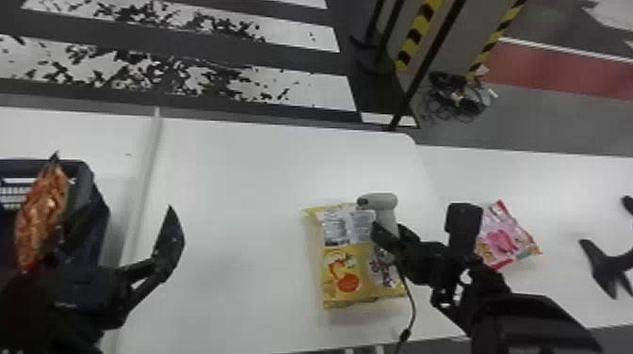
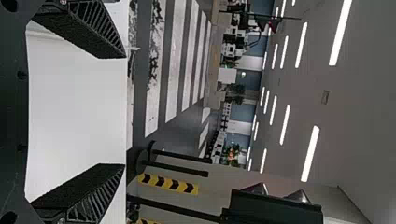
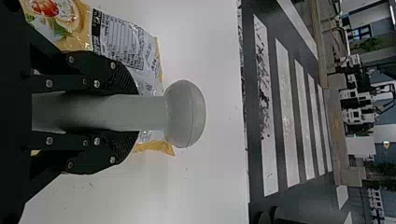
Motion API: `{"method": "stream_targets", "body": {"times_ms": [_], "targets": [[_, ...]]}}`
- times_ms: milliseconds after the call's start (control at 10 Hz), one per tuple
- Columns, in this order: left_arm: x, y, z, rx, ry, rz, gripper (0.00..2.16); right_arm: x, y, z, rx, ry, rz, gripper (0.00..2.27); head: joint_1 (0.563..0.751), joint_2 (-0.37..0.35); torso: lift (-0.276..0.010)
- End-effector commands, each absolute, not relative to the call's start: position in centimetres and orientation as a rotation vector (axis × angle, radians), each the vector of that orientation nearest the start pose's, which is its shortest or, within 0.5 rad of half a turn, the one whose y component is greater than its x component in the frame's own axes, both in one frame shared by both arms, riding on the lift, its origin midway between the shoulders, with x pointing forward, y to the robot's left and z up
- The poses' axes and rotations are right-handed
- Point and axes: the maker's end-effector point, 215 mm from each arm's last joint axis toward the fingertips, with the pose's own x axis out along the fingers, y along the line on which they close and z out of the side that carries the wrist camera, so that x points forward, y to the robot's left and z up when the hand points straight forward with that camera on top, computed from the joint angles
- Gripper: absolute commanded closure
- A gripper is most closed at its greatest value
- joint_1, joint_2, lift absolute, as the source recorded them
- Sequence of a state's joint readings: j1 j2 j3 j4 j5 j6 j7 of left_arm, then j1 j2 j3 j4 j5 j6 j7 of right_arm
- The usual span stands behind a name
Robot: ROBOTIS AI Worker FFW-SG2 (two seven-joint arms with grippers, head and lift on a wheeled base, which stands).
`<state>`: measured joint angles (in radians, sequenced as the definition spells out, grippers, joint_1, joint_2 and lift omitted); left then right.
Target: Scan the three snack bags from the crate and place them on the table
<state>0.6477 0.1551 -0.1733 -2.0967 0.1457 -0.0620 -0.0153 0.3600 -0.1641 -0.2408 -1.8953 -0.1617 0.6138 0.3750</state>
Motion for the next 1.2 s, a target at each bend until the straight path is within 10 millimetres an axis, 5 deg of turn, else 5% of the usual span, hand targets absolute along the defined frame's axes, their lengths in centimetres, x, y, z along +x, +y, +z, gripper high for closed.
{"method": "stream_targets", "body": {"times_ms": [0, 400, 700, 900, 1100], "targets": [[38.6, 14.3, -36.0, -0.119, 0.090, -0.229, 0.03, 42.8, -30.7, -50.5, 0.087, 0.616, 0.182, 2.22, 0.695, -0.238, -0.062], [38.6, 14.4, -36.3, -0.117, 0.094, -0.228, 0.03, 42.5, -30.2, -52.0, 0.074, 0.653, 0.186, 2.22, 0.695, -0.219, -0.062], [38.6, 14.4, -36.3, -0.117, 0.094, -0.226, 0.03, 42.8, -30.6, -51.2, 0.081, 0.633, 0.176, 2.22, 0.695, -0.220, -0.062], [38.5, 14.5, -36.3, -0.116, 0.094, -0.226, 0.03, 43.5, -32.4, -48.5, 0.096, 0.581, 0.149, 2.22, 0.695, -0.223, -0.062], [38.5, 14.3, -36.3, -0.116, 0.094, -0.228, 0.03, 43.6, -35.3, -48.1, 0.097, 0.573, 0.098, 2.22, 0.695, -0.247, -0.062]]}}
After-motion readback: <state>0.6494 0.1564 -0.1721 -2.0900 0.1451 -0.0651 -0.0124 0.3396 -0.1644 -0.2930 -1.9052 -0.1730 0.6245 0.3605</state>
